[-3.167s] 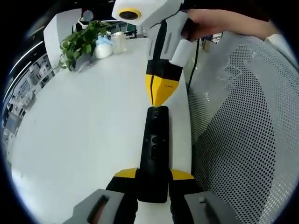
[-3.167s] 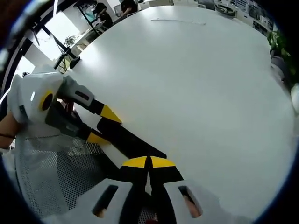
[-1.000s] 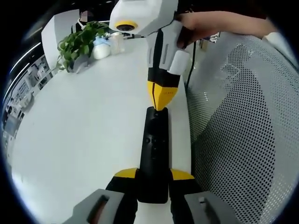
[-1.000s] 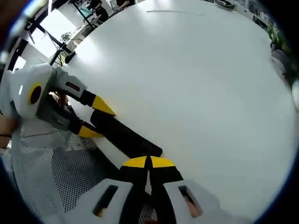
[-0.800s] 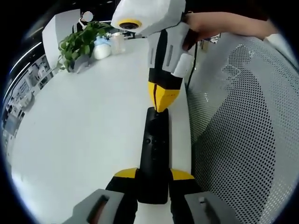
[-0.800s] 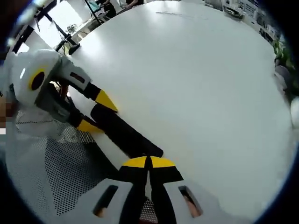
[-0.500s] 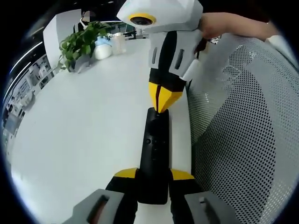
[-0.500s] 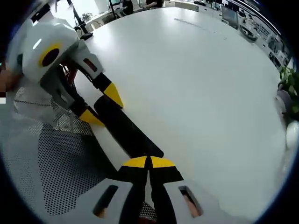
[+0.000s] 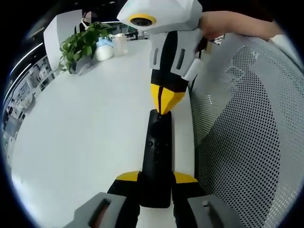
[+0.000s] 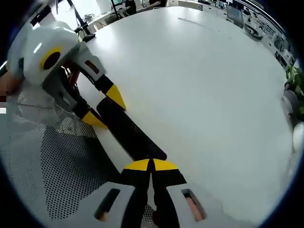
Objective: Press the specified remote control buttons in sequence, fully releasing each button before pressing the next.
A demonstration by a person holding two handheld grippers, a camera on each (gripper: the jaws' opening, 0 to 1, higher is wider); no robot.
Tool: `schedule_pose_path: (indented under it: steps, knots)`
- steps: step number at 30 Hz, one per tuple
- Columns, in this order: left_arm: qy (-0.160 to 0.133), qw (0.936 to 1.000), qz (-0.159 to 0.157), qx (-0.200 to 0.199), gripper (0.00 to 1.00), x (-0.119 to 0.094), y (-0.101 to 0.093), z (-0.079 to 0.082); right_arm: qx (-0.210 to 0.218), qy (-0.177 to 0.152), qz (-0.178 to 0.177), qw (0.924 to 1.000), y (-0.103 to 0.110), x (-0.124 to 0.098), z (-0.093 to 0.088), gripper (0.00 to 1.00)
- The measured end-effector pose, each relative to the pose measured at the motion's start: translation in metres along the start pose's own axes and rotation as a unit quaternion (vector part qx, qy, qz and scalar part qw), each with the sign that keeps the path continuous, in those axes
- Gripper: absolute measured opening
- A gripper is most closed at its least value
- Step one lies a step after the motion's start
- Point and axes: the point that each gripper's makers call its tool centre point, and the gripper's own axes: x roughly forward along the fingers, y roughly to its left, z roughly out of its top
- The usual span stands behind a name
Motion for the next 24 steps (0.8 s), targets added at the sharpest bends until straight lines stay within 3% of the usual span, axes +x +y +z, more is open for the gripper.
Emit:
schedule_pose_path:
  steps: [12,16,24]
  knots:
    - [0.0,1.0,-0.001,0.001,0.25,-0.0002,0.0001,0.0001,-0.067,-0.001,-0.017,0.9976,0.0019,0.0008,0.0,0.0]
    - [0.0,1.0,-0.001,0.001,0.25,-0.0001,0.0002,0.0002,-0.051,0.01,-0.02,0.9985,-0.0003,0.0016,0.0016,0.0]
    - [0.001,1.0,-0.001,0.002,0.25,0.0001,0.0003,0.0002,-0.092,0.01,-0.027,0.9953,0.0018,0.0012,0.0004,0.0]
